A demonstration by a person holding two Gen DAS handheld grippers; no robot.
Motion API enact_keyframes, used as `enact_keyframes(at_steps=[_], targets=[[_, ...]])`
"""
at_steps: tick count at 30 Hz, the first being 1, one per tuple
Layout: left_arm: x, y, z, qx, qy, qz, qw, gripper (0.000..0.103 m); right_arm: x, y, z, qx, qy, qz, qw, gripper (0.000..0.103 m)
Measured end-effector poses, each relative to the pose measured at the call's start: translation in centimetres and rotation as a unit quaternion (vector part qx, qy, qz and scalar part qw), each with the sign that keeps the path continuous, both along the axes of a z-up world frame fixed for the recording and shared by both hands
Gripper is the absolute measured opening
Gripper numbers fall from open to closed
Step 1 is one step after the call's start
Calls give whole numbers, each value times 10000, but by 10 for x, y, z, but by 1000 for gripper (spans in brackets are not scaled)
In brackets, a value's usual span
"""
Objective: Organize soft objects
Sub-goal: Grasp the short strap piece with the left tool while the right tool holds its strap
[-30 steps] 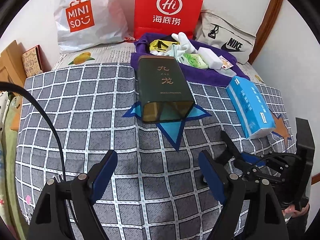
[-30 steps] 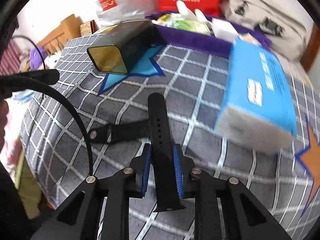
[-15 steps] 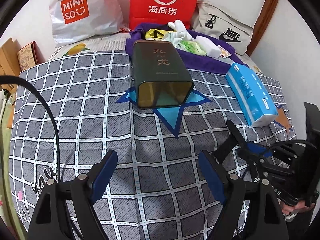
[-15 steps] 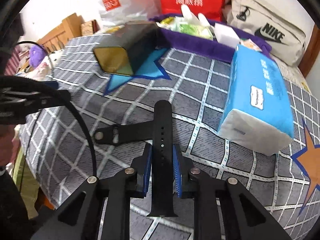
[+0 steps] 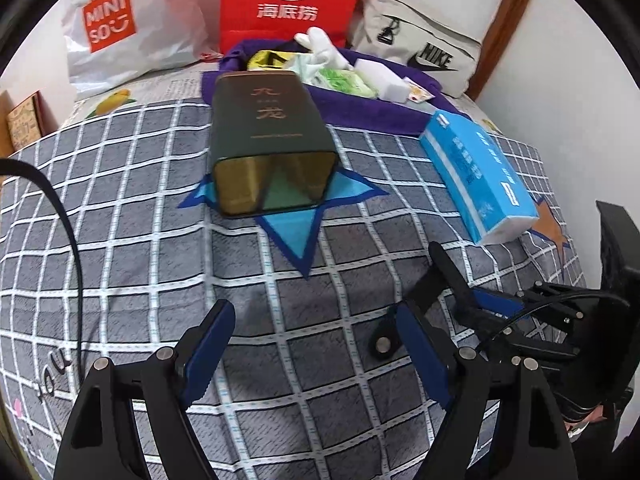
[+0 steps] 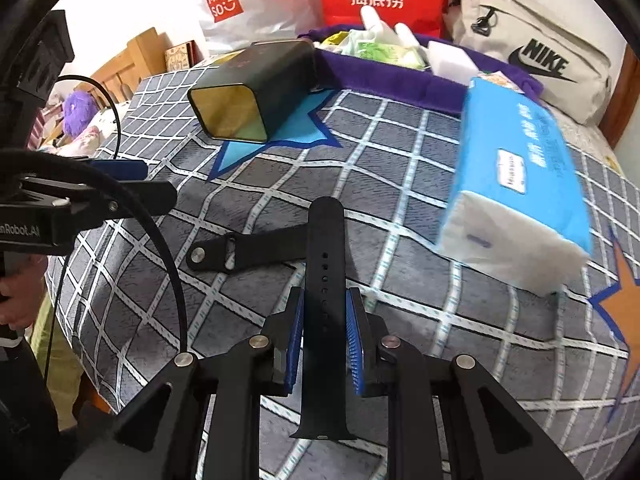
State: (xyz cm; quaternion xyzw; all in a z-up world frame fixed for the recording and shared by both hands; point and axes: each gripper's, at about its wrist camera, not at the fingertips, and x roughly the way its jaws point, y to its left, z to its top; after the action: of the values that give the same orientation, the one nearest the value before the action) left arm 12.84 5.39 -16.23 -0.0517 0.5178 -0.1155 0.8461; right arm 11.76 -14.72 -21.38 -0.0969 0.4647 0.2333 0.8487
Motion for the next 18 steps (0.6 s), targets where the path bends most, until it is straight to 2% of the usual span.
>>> enact_keyframes(at_steps=[5,12,14,17,18], targets=[[3,-24,-4,161,-68,-437,9989,82,-13,-25,23,186,-110,-162,9996,21],[-2,-65,-22,753,-163,-1171,9901,82,-27,-69,43,306,-305,-661,9969,21],[-6,-77,-29,1082,-230,-1345,9847,83,-29,-78,45,291,-345,-774,9960,21],[-7,-84,-29,1201,-459,-1459,9809,80,-31,-91,46,306,-343,-923,9947,21],[-6,-86,-29,1191,-451,-1490,9806,75,-31,-94,46,323,-322,-949,9944,21]])
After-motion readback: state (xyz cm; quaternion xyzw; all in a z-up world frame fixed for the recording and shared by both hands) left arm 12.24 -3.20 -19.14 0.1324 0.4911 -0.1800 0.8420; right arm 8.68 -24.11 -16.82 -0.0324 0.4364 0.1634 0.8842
